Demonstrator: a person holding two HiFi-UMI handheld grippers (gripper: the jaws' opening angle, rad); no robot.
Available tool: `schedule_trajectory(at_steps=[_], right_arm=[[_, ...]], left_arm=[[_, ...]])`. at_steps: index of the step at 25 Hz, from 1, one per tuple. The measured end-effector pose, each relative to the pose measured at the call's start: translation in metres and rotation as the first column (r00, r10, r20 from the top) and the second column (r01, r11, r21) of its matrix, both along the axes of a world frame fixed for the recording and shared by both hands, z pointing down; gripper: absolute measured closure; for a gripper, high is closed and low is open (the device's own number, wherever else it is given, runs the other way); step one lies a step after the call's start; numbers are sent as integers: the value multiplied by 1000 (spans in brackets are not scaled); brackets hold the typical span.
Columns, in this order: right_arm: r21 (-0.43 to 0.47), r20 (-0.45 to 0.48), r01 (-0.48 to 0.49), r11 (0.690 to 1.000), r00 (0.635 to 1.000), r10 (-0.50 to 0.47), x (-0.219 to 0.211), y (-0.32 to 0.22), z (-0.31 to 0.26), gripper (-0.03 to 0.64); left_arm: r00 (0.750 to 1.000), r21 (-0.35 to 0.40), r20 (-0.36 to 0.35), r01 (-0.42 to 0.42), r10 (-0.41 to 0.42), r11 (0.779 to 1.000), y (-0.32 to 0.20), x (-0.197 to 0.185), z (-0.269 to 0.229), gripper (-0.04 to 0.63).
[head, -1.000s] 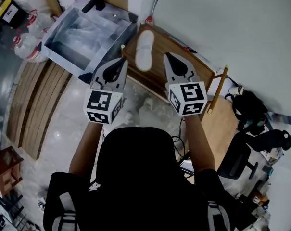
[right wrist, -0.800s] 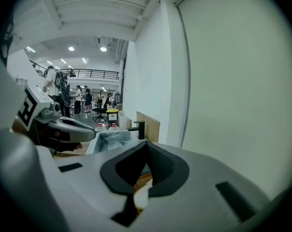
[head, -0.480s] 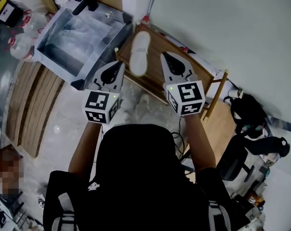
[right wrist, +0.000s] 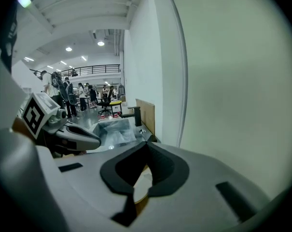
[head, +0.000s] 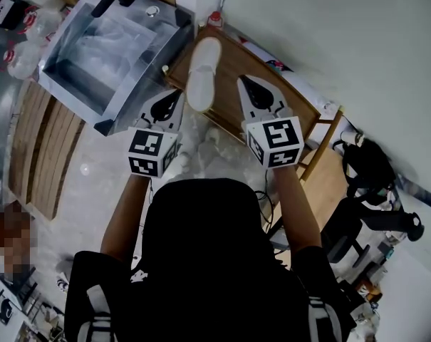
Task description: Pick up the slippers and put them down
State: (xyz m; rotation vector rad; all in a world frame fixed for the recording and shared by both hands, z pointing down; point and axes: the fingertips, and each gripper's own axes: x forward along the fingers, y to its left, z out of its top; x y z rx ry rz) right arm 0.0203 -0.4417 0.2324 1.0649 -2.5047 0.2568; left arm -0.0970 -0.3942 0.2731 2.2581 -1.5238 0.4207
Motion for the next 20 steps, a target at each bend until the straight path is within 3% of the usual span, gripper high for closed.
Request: schedule_trajectory(at_steps=[6,10,20], right_arm=[[-61,-14,3,998,1000,-4,11,-9,33,618],[-98,-22,-1,995,1000,-1,21,-16,52,618],[-204,-38,7,979,999,-15,37,-24,102,618]], left_arm=[[999,-96,43,-15,19,995,-11,14,49,588],[999,-160,34,-18,23,987,-19,24,78,588],[998,-311,37,-37,51,950,-36,31,143,586]])
